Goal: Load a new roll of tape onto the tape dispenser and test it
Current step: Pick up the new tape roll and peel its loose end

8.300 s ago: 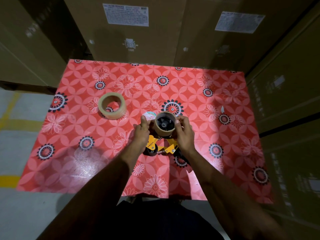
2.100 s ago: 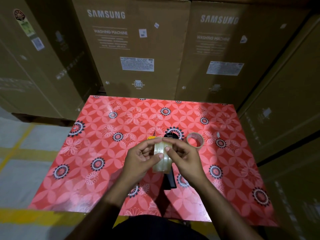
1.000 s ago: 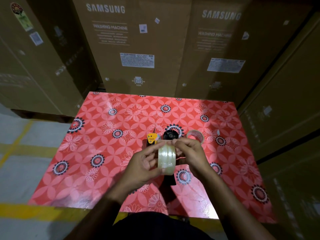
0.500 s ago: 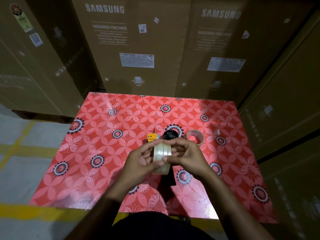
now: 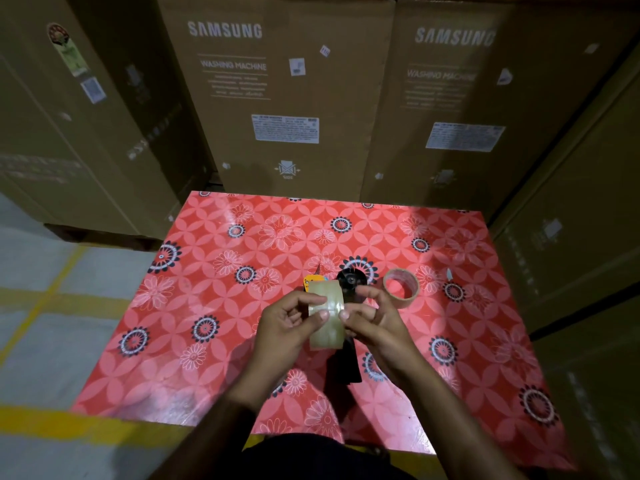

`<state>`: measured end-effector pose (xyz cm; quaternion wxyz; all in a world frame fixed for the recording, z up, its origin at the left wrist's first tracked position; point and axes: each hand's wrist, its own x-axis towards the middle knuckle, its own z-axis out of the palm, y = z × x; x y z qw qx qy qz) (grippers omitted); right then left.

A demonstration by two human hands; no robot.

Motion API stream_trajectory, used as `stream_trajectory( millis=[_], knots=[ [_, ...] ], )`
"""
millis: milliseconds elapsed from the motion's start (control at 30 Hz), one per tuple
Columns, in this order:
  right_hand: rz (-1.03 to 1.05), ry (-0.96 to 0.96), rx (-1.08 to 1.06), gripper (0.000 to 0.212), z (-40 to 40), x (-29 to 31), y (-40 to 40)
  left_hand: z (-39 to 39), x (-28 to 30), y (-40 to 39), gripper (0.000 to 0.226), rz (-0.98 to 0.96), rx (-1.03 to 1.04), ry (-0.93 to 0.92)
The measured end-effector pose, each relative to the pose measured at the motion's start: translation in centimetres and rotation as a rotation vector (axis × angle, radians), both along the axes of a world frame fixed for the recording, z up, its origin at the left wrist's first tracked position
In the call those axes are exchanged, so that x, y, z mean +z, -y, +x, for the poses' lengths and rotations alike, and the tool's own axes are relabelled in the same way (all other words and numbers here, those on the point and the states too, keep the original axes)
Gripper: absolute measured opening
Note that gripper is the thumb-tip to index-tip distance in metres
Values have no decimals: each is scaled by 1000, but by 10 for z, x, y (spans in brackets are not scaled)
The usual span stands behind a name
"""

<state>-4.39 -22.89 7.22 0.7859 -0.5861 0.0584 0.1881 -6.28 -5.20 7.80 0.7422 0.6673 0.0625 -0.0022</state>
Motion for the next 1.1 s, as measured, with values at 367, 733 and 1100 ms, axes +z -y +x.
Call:
stream_trajectory(
  millis=[367, 733, 1100],
  knots=[
    [-351, 218, 97, 31, 2, -10, -12, 10, -3, -5, 24, 398, 37, 70],
    [-304, 191, 100, 40, -2, -7, -23, 4, -9, 4, 5, 383, 167, 228],
    [-483, 288, 151, 43, 3, -3, -12, 12, -12, 5, 26, 287, 245, 82]
  ],
)
